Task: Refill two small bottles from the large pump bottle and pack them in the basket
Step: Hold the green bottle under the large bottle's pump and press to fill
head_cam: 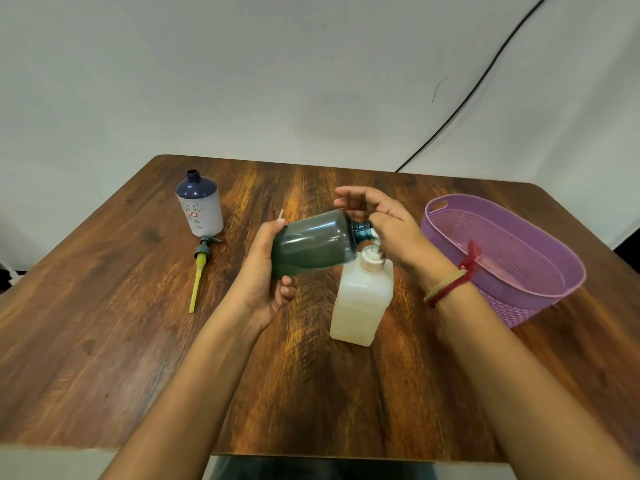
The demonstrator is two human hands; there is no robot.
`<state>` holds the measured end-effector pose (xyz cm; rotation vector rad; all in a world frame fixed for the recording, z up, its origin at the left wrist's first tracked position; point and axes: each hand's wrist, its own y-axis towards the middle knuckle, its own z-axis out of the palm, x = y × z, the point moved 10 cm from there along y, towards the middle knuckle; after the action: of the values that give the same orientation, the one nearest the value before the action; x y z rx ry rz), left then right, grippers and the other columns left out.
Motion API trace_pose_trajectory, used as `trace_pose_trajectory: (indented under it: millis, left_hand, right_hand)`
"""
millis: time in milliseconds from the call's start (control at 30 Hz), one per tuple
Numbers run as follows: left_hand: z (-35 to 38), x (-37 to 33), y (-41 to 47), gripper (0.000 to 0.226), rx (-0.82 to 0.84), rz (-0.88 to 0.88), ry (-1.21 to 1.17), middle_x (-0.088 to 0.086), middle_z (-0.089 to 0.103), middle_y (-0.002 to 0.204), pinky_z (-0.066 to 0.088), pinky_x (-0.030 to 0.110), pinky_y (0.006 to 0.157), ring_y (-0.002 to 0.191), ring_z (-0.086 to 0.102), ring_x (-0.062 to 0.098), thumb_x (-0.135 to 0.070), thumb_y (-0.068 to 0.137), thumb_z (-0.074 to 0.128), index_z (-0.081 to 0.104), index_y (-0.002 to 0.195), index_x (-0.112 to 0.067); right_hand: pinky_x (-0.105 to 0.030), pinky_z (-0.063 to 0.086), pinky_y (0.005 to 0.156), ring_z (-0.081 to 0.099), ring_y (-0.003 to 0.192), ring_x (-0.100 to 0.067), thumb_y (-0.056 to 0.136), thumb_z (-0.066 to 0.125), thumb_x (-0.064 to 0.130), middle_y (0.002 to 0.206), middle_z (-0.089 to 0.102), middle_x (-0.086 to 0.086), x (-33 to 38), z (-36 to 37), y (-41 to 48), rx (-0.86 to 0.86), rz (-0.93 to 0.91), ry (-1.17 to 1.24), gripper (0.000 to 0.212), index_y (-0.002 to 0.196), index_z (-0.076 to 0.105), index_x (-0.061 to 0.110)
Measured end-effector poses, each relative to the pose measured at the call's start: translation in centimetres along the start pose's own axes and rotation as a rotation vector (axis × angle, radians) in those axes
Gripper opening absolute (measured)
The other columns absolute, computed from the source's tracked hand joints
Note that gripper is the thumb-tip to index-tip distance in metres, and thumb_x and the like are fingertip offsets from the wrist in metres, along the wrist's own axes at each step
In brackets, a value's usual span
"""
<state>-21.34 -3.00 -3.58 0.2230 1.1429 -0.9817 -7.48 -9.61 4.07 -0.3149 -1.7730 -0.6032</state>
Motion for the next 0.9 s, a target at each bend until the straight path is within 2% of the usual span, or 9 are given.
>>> trace_pose_trajectory:
  millis: [167, 300, 467, 633, 700, 800, 900]
  left_hand:
    - [-0.4, -0.3, 0.0, 0.033, -0.041, 0.022, 0.008, -0.002, 0.061, 0.059, 0.031, 0.010, 0.031, 0.036, 0.036, 0.003, -0.048, 0.090, 0.050, 0.058, 0.095, -0.017]
    - [-0.5, 0.9, -0.1, 0.036, -0.039, -0.030, 0.004, -0.001, 0.060, 0.055, 0.032, 0.010, 0.030, 0.034, 0.037, 0.003, -0.050, 0.089, 0.049, 0.056, 0.098, -0.016]
    - [0.0, -0.6, -0.5, 0.035, -0.017, 0.018, 0.009, -0.001, 0.061, 0.059, 0.031, 0.010, 0.031, 0.036, 0.036, 0.003, -0.048, 0.090, 0.048, 0.057, 0.097, -0.015]
    - [-0.4, -0.4, -0.5, 0.034, -0.060, 0.013, 0.035, 0.002, 0.060, 0.070, 0.031, 0.010, 0.033, 0.038, 0.037, 0.003, -0.047, 0.090, 0.050, 0.058, 0.098, -0.015]
    - [-0.5, -0.4, -0.8, 0.033, -0.062, 0.021, 0.032, 0.003, 0.059, 0.074, 0.031, 0.010, 0.033, 0.038, 0.037, 0.003, -0.046, 0.089, 0.051, 0.057, 0.099, -0.015]
    - [-0.3, -0.6, -1.0, 0.034, -0.036, 0.035, 0.022, 0.000, 0.063, 0.064, 0.032, 0.010, 0.032, 0.037, 0.038, 0.004, -0.047, 0.090, 0.050, 0.057, 0.098, -0.016]
    - [-0.1, -0.5, -0.9, 0.036, -0.011, 0.027, 0.008, -0.002, 0.063, 0.058, 0.033, 0.010, 0.031, 0.035, 0.039, 0.003, -0.049, 0.090, 0.049, 0.057, 0.100, -0.015]
  right_hand:
    - [-0.029, 0.048, 0.090, 0.057, 0.100, -0.016, 0.074, 0.029, -0.005, 0.099, 0.061, -0.004, -0.7, 0.4, -0.2, -0.006, -0.022, 0.076, 0.047, 0.104, 0.060, 0.015]
    - [-0.018, 0.049, 0.084, 0.057, 0.094, -0.010, 0.082, 0.023, -0.019, 0.097, 0.060, -0.004, -0.8, 0.4, -0.5, -0.039, -0.011, 0.024, 0.051, 0.108, 0.058, 0.006]
    - [-0.011, 0.048, 0.080, 0.055, 0.093, -0.006, 0.083, 0.024, -0.020, 0.098, 0.059, -0.003, 0.6, 0.0, -0.1, -0.024, -0.004, -0.064, 0.051, 0.110, 0.059, 0.007]
    - [-0.021, 0.048, 0.085, 0.054, 0.094, -0.007, 0.087, 0.027, -0.014, 0.098, 0.059, 0.002, -1.2, -0.4, -0.3, -0.064, 0.045, -0.103, 0.044, 0.102, 0.060, 0.010]
    - [-0.020, 0.047, 0.084, 0.054, 0.094, -0.006, 0.088, 0.027, -0.013, 0.098, 0.059, 0.003, -1.3, -0.1, -0.5, -0.042, 0.051, -0.114, 0.043, 0.099, 0.061, 0.011]
    - [-0.009, 0.046, 0.078, 0.053, 0.092, -0.001, 0.088, 0.027, -0.014, 0.099, 0.059, 0.004, -0.2, -0.1, -0.3, -0.026, 0.039, -0.119, 0.044, 0.099, 0.061, 0.010]
    - [-0.009, 0.047, 0.079, 0.053, 0.095, -0.004, 0.087, 0.027, -0.015, 0.103, 0.058, -0.001, 0.1, -0.3, -0.1, -0.021, 0.045, -0.120, 0.045, 0.102, 0.060, 0.011]
